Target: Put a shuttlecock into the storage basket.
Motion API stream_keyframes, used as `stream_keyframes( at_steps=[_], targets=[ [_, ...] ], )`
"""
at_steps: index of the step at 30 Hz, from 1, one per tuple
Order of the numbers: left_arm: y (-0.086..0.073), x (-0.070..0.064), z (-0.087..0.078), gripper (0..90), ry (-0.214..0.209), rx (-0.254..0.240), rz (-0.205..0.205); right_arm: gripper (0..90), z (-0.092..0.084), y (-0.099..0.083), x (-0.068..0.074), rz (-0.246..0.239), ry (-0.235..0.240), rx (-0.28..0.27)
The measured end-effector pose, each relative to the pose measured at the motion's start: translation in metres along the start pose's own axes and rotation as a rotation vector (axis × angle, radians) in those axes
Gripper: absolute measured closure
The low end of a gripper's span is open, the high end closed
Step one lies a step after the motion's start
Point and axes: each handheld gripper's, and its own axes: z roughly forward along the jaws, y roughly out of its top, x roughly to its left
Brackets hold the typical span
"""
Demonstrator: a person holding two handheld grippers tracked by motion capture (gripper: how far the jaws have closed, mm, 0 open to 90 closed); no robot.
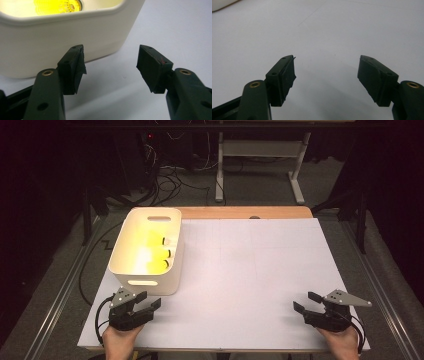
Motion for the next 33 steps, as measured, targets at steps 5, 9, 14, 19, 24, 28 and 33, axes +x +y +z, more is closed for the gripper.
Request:
stream_keyframes(
  at_steps=[5, 9, 14, 19, 24, 28, 33],
  targets=[
    [-0.003, 0.003, 0.000, 39.3, 0.015, -0.008, -0.001, 30.6, 0.000, 0.000, 0.000, 0.001, 0.000, 0.000],
    [-0.006, 0.006, 0.000, 39.2, 0.022, -0.018, -0.012, 30.7, 0.000, 0.000, 0.000, 0.000, 0.001, 0.001],
    [-0.007, 0.008, -0.001, 39.2, 0.027, -0.023, -0.019, 30.6, -0.001, 0.000, 0.000, 0.000, 0.000, 0.000],
    [-0.008, 0.014, -0.001, 39.2, 0.034, -0.034, -0.040, 30.6, 0.000, 0.000, 0.000, 0.002, 0.001, 0.000],
    [-0.010, 0.019, -0.003, 38.9, 0.035, -0.047, -0.072, 30.6, 0.000, 0.000, 0.000, 0.003, 0.005, 0.001],
    [-0.010, 0.019, -0.002, 38.3, 0.038, -0.043, -0.061, 30.6, 0.000, 0.000, -0.001, 0.004, 0.008, 0.000],
    [-0.009, 0.021, 0.001, 37.6, 0.032, -0.035, -0.075, 30.7, 0.000, -0.001, -0.001, 0.009, 0.011, -0.002]
  ],
)
